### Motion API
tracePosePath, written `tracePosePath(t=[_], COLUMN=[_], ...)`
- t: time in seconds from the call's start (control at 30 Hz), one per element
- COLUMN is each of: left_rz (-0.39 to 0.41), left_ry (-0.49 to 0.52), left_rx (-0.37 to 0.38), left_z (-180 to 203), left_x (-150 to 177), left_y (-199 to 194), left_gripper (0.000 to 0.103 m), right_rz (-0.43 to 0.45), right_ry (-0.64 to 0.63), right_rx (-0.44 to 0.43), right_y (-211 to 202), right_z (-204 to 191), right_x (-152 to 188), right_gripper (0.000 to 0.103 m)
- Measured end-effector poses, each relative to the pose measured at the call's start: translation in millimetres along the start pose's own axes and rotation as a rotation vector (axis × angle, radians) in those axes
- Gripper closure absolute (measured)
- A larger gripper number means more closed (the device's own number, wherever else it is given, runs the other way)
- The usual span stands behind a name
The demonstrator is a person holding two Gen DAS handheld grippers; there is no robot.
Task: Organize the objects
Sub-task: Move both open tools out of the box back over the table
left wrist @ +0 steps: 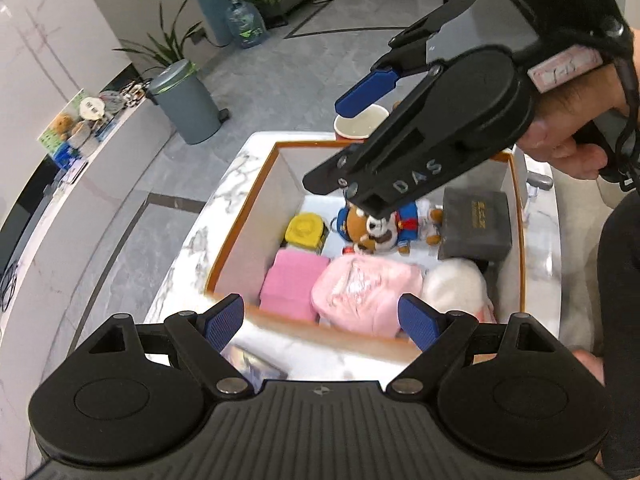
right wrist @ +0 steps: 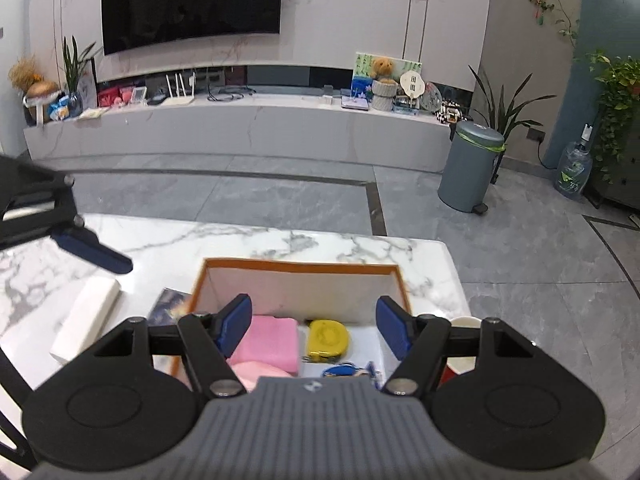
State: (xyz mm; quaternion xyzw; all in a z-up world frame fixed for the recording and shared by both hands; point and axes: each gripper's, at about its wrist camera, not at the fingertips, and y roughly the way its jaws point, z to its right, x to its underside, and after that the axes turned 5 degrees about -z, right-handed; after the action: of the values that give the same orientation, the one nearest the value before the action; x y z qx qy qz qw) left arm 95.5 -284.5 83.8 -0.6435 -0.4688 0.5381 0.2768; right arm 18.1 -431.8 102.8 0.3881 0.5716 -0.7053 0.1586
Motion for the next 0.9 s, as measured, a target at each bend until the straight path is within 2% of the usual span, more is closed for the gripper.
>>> tracePosePath(t=[0.23,0.47,0.67,0.9], left_rz=[0.070,0.151,0.193,0.219], left_ry=[-0.080,-0.227,-0.377,-0.509], left_rx=[-0.004,-0.026,-0.046,-0.046], left_z=[1.1,-2.7,-11.1,-21.3], left_x=[37.9,91.6,143.0,186.8], left_y=[-29.4,-50.2,-49.6,-40.1], left_gripper=[0.002,0.002,0.002,0.002], right_rz=[0.044,0.092,0.114,0.069], right_ry=[-0.057,-0.094,-0.097,-0.135], right_rx=[-0.021,-0.052,-0.088,-0.155], right_y=[-19.5,-33.2,-26.1,-2.9], right_z=[-37.9,-68.6,-94.9,-130.3], right_x=[6.4,10.6,16.1,25.8], right_gripper=[0.032,0.031,0.030,0.029])
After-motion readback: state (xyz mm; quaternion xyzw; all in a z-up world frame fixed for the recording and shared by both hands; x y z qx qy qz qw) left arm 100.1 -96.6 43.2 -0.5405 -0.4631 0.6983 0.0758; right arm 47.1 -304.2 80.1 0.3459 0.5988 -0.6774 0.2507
